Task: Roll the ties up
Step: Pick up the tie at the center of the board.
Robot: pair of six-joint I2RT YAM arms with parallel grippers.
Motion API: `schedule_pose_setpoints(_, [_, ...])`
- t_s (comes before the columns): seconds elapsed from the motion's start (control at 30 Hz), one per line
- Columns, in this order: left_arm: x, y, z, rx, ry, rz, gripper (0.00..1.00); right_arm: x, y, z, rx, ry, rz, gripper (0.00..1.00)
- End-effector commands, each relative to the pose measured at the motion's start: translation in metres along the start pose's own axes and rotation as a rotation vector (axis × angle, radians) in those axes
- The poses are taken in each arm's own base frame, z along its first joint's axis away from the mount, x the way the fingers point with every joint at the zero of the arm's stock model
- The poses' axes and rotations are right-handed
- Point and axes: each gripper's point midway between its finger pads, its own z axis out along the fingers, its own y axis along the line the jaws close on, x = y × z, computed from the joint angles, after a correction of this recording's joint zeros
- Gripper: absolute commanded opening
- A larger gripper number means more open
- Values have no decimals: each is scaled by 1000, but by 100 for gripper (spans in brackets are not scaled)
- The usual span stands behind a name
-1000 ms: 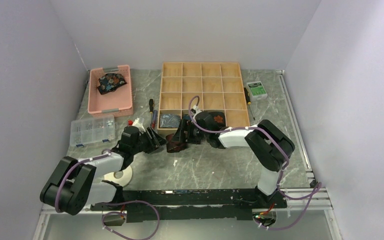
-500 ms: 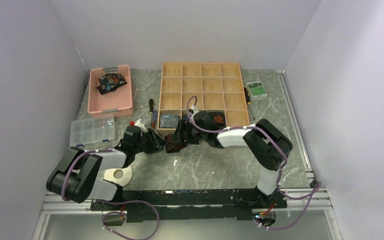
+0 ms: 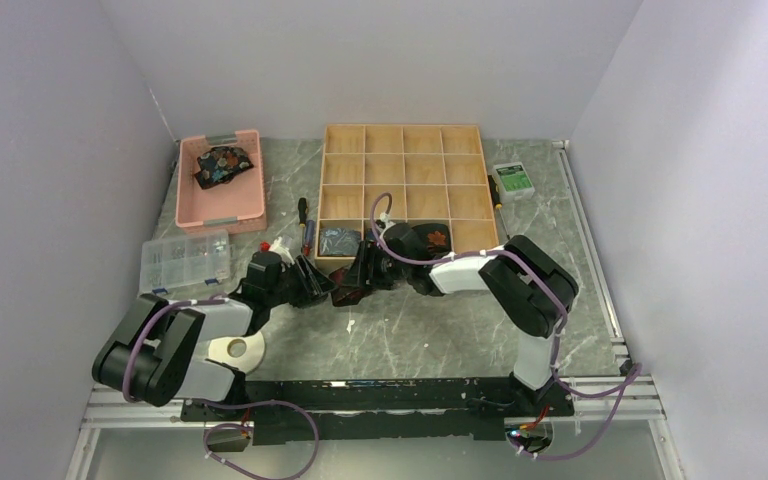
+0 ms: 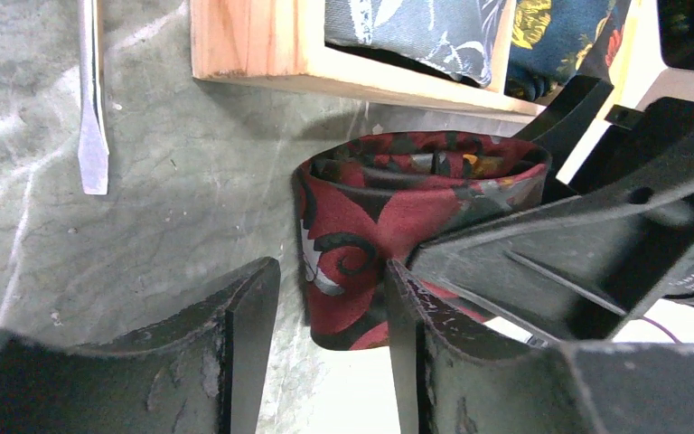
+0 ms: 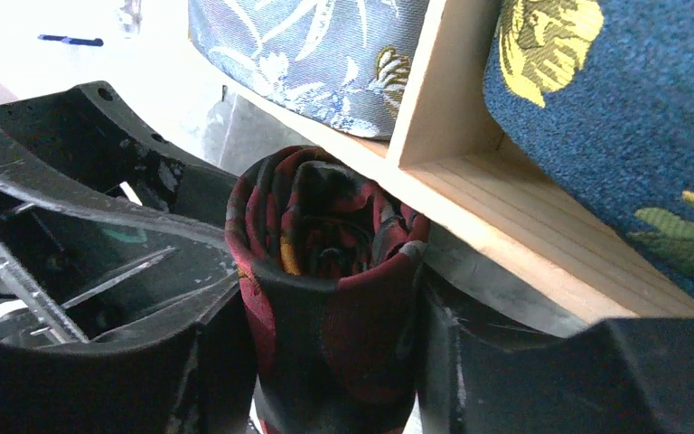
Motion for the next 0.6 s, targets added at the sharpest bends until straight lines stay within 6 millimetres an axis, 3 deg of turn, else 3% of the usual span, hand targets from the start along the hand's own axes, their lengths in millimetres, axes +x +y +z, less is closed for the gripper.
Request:
schedule_pose_setpoints(0.0, [-4,-10,-6,32,-11,23,53,20,-20,6,66,62,27,54])
schedule_pose_setpoints(0.23, [-8,-13,-20,12,-47,34,59,24,-15,3,23,70,41,22])
schedule_pose_setpoints(0.4, [-16,-27,-39,27,-89,51,61,22,5,-7,-75,67,55,2])
schedule_pose_setpoints(0.57, [-26,-48,-64,55,-132,78,63,8,25,-36,-171,49,51,0])
